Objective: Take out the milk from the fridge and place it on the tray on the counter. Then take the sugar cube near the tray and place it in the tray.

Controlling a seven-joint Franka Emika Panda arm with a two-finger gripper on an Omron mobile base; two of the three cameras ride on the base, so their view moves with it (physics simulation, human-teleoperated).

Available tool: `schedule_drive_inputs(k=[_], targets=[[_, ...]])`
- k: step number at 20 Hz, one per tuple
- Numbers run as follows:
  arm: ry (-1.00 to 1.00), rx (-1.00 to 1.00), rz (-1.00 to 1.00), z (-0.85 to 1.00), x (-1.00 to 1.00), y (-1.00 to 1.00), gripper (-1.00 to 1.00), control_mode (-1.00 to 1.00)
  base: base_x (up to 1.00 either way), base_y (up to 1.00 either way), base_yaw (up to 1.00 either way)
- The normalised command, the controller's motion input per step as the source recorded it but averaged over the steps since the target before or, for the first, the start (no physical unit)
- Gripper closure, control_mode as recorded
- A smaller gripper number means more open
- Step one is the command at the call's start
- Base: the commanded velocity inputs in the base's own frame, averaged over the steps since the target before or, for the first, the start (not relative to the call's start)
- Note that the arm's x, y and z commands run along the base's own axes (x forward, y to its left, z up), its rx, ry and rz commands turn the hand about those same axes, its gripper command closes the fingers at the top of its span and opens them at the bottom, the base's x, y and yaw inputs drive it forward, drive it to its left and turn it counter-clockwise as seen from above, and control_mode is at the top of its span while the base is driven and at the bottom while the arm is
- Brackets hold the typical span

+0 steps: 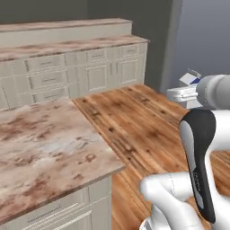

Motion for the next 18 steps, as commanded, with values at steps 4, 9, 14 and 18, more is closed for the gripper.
schedule_drive_inputs(k=[4,9,14,18], targets=[[0.0,0.0,0.0,0.0,0.0,0.0,1.0,1.0,0.0,-0.45,0.85],[0.0,0.0,0.0,0.0,0.0,0.0,1.0,1.0,0.0,-0.3,0.9],[0.0,0.0,0.0,0.0,0.0,0.0,1.0,1.0,0.0,0.3,0.97],[0.0,0.0,0.0,0.0,0.0,0.0,1.0,1.0,0.0,0.14,0.99]])
